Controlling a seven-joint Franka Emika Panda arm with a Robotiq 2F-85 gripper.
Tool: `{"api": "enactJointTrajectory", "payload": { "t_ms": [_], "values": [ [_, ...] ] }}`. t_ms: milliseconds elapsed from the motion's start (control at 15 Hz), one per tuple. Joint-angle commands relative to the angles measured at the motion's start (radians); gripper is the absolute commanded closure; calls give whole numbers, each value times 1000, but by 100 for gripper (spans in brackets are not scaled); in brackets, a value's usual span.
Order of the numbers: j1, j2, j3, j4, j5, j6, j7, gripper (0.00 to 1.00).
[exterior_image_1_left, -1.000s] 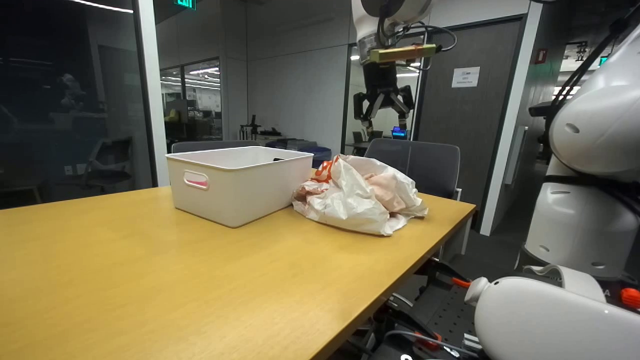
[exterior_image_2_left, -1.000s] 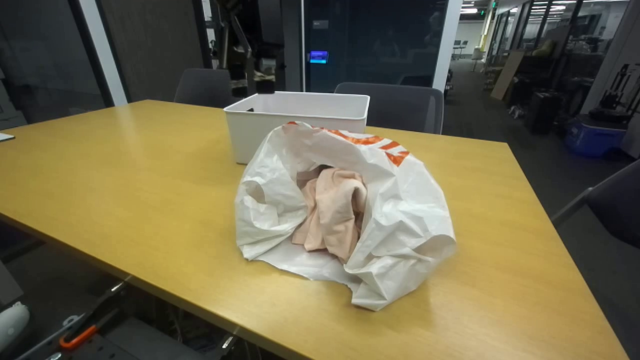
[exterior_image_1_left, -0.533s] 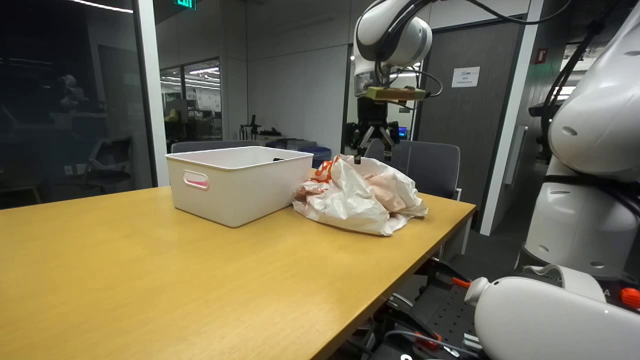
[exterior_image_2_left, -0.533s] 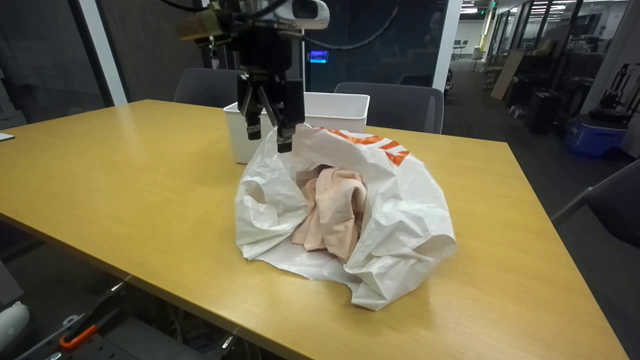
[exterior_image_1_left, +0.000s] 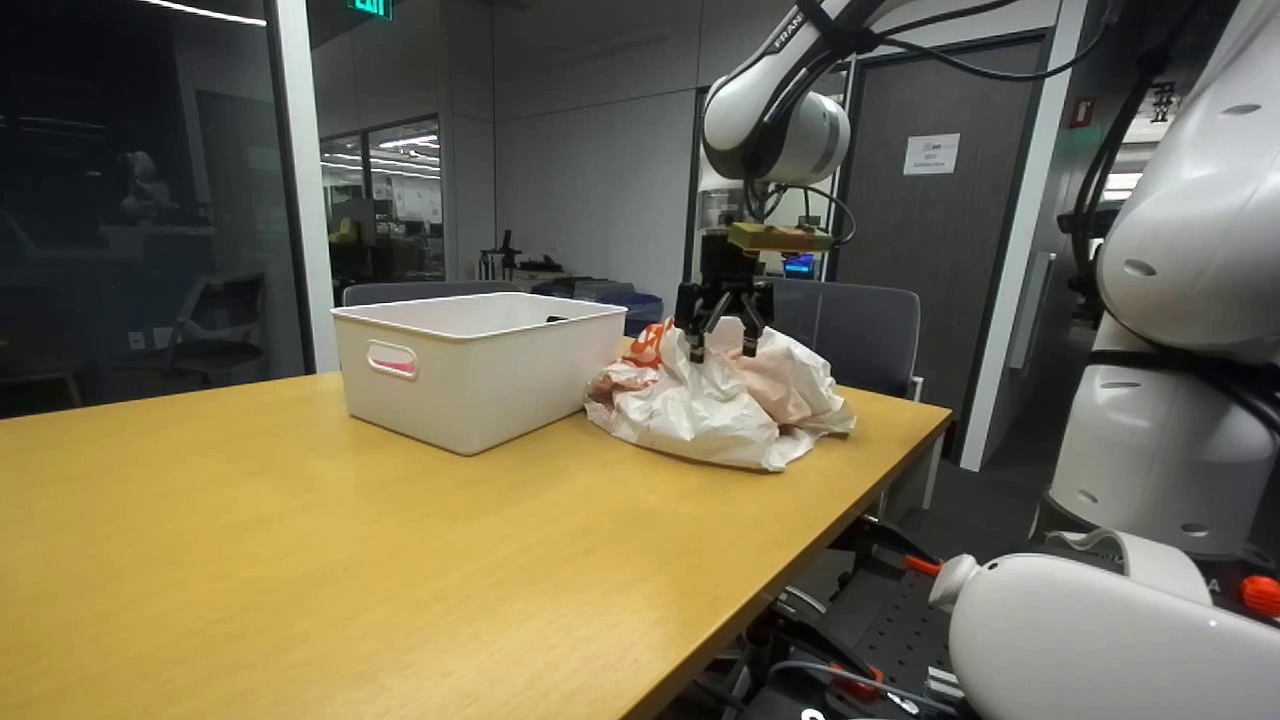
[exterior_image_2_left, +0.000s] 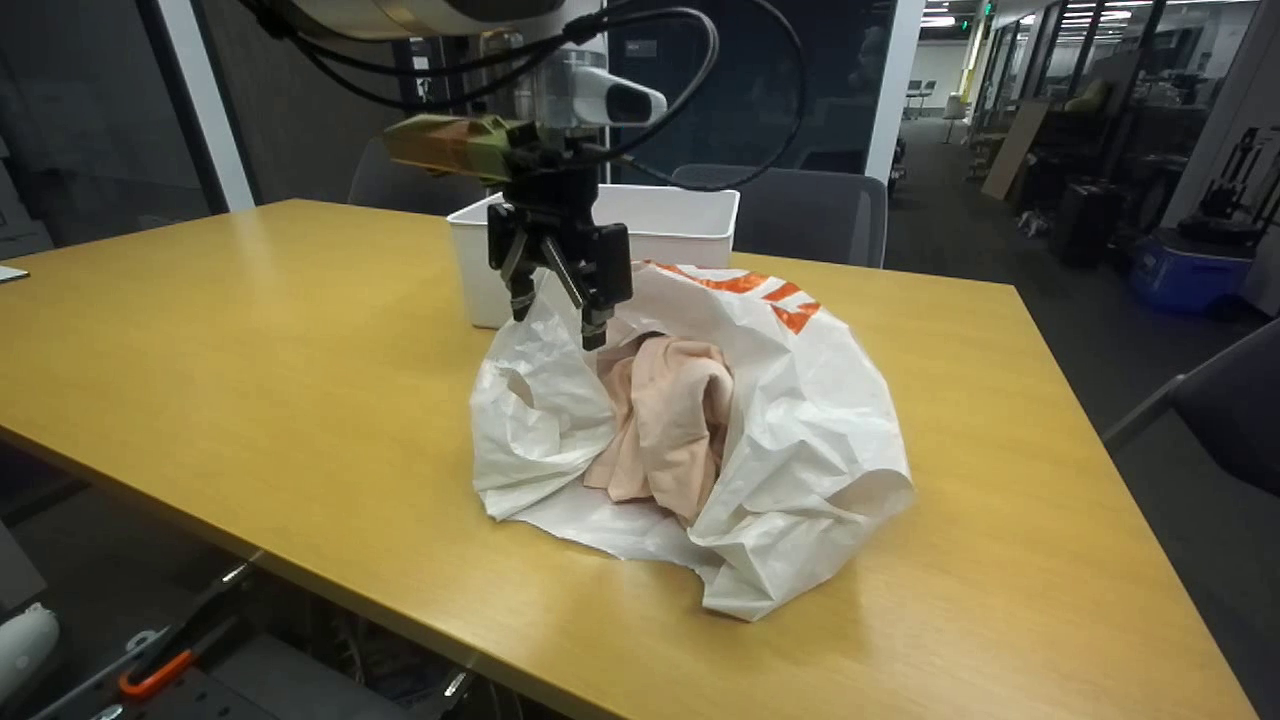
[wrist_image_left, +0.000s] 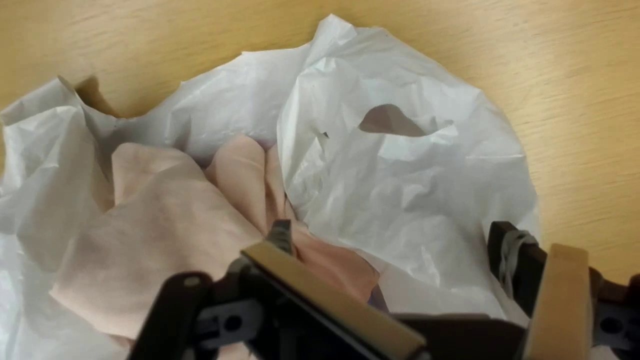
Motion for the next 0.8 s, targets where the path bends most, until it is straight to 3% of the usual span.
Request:
{"api": "enactJointTrajectory", "payload": {
  "t_ms": [0, 133, 200, 733],
  "values": [
    [16, 42, -15, 13, 81, 64, -134, 0],
    [23, 57, -26, 14, 160, 79, -222, 6],
    [23, 62, -29, 14, 193, 84, -253, 25],
    [9, 77, -55, 23, 320, 69, -350, 88]
  ]
}}
